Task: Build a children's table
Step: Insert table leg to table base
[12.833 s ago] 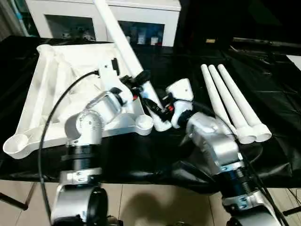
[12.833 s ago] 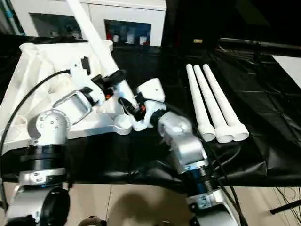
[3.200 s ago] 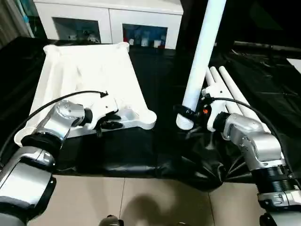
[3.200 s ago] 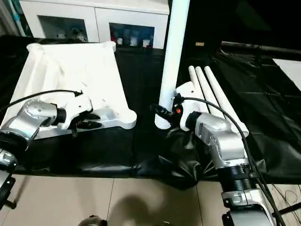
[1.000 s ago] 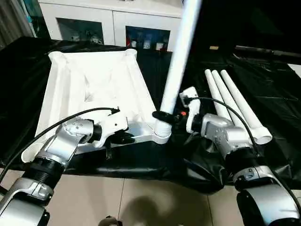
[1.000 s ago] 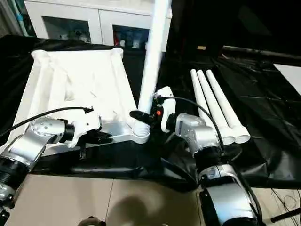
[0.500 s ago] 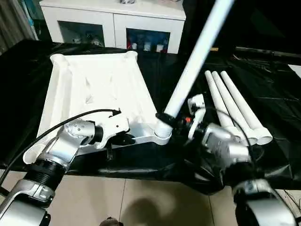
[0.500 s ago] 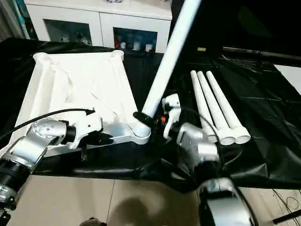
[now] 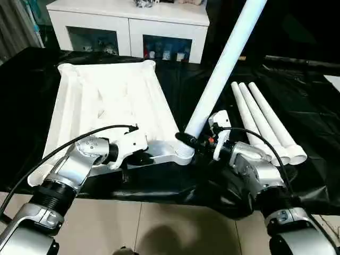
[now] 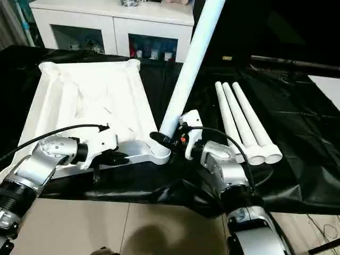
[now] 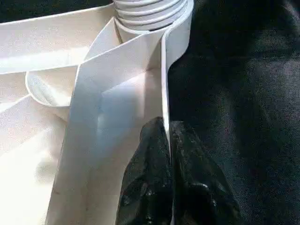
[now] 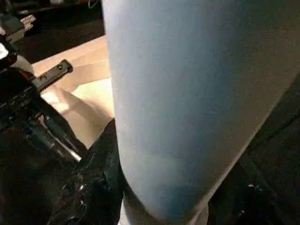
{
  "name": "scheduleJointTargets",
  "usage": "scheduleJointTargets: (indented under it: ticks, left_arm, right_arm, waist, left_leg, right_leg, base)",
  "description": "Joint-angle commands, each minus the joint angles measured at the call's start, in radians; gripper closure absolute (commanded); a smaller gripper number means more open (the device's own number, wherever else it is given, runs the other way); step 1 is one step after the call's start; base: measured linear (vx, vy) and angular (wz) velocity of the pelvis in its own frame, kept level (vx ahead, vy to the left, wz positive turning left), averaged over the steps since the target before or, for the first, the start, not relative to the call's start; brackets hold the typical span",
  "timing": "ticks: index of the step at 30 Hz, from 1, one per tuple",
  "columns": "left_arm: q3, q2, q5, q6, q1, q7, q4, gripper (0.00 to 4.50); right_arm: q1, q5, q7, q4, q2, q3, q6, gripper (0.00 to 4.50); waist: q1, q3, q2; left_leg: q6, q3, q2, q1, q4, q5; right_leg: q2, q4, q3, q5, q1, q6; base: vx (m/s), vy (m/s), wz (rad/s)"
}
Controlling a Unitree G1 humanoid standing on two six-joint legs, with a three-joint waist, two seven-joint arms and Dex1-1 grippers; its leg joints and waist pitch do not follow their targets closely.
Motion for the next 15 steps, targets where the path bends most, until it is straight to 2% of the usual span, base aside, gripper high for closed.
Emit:
scheduleJointTargets:
  ticks: [1, 3, 4, 5, 7, 8, 9, 10, 12, 13, 15]
  left_arm:
    - [-0.022, -0.009, 0.004, -0.027, -0.001, -0.007, -0.025, 4.5]
    - [-0.027, -0.006, 0.003, -0.038, 0.001, -0.022, -0.032, 4.5]
    - [-0.027, -0.006, 0.003, -0.038, 0.001, -0.022, -0.032, 4.5]
    - [-0.029, -0.005, 0.004, -0.041, 0.003, -0.027, -0.037, 4.5]
    - [-0.03, -0.005, 0.004, -0.04, 0.004, -0.028, -0.039, 4.5]
    - [-0.031, -0.006, 0.003, -0.043, 0.005, -0.034, -0.04, 4.5]
    - [-0.031, -0.006, 0.003, -0.043, 0.005, -0.034, -0.04, 4.5]
    - [-0.032, -0.007, 0.002, -0.046, 0.005, -0.037, -0.04, 4.5]
    - [-0.032, -0.011, -0.004, -0.051, 0.005, -0.043, -0.04, 4.5]
    - [-0.031, -0.014, -0.01, -0.054, 0.005, -0.05, -0.042, 4.5]
    - [-0.029, -0.017, -0.021, -0.058, 0.006, -0.061, -0.047, 4.5]
  right_arm:
    - [0.03, -0.111, 0.042, 0.09, -0.029, 0.107, 0.067, 2.63]
    - [0.012, -0.125, 0.062, 0.104, -0.036, 0.122, 0.068, 2.63]
    - [0.012, -0.125, 0.062, 0.104, -0.036, 0.122, 0.068, 2.63]
    - [0.0, -0.128, 0.076, 0.111, -0.04, 0.129, 0.073, 2.63]
    - [-0.006, -0.129, 0.086, 0.114, -0.043, 0.132, 0.079, 2.63]
    - [-0.014, -0.133, 0.103, 0.123, -0.049, 0.14, 0.082, 2.63]
    - [-0.014, -0.133, 0.103, 0.123, -0.049, 0.14, 0.082, 2.63]
    - [-0.018, -0.135, 0.11, 0.129, -0.052, 0.142, 0.08, 2.63]
    - [-0.02, -0.133, 0.125, 0.142, -0.056, 0.136, 0.078, 2.63]
    - [-0.017, -0.13, 0.135, 0.143, -0.06, 0.134, 0.079, 2.63]
    - [-0.013, -0.127, 0.15, 0.142, -0.066, 0.135, 0.083, 2.63]
  waist:
    - [-0.008, -0.049, 0.002]
    - [-0.006, -0.049, 0.008]
    - [-0.007, -0.049, 0.006]
    - [-0.009, -0.051, -0.003]
    - [-0.008, -0.053, -0.001]
    - [-0.009, -0.053, -0.008]
    - [-0.009, -0.054, -0.006]
    - [-0.01, -0.054, -0.01]
    - [-0.009, -0.054, -0.01]
    - [-0.01, -0.053, -0.02]
    - [-0.007, -0.054, -0.014]
  left_leg:
    - [-0.033, -0.033, 0.05, 0.024, -0.091, -0.357]
    - [-0.034, -0.033, 0.051, 0.027, -0.09, -0.355]
    - [-0.037, -0.033, 0.052, 0.028, -0.091, -0.362]
    - [-0.038, -0.032, 0.053, 0.029, -0.092, -0.364]
    - [-0.041, -0.033, 0.053, 0.028, -0.095, -0.361]
    - [-0.039, -0.033, 0.053, 0.028, -0.095, -0.36]
    - [-0.039, -0.033, 0.053, 0.028, -0.095, -0.363]
    - [-0.038, -0.032, 0.052, 0.028, -0.094, -0.364]
    - [-0.036, -0.032, 0.053, 0.029, -0.093, -0.362]
    - [-0.033, -0.03, 0.053, 0.027, -0.093, -0.359]
    - [-0.03, -0.03, 0.053, 0.028, -0.093, -0.347]
  right_leg:
    - [-0.089, -0.095, 0.048, -0.358, 0.013, -0.182]
    - [-0.091, -0.096, 0.049, -0.366, 0.009, -0.181]
    - [-0.091, -0.096, 0.049, -0.366, 0.008, -0.178]
    - [-0.089, -0.097, 0.048, -0.351, 0.009, -0.176]
    - [-0.088, -0.094, 0.047, -0.329, 0.011, -0.177]
    - [-0.088, -0.094, 0.047, -0.324, 0.012, -0.177]
    - [-0.089, -0.093, 0.047, -0.326, 0.011, -0.178]
    - [-0.089, -0.095, 0.048, -0.328, 0.01, -0.178]
    - [-0.09, -0.095, 0.048, -0.332, 0.01, -0.178]
    - [-0.089, -0.097, 0.048, -0.338, 0.011, -0.176]
    - [-0.091, -0.096, 0.049, -0.337, 0.01, -0.174]
  base:
    - [0.0, 0.0, 0.0]
    - [0.0, 0.0, 0.0]
    - [0.0, 0.0, 0.0]
    - [0.0, 0.0, 0.0]
    - [0.0, 0.0, 0.0]
    - [0.0, 0.0, 0.0]
    - [0.0, 0.0, 0.0]
    - [0.0, 0.0, 0.0]
    - [0.0, 0.0, 0.0]
    - [0.0, 0.0, 0.0]
    - [0.0, 0.0, 0.0]
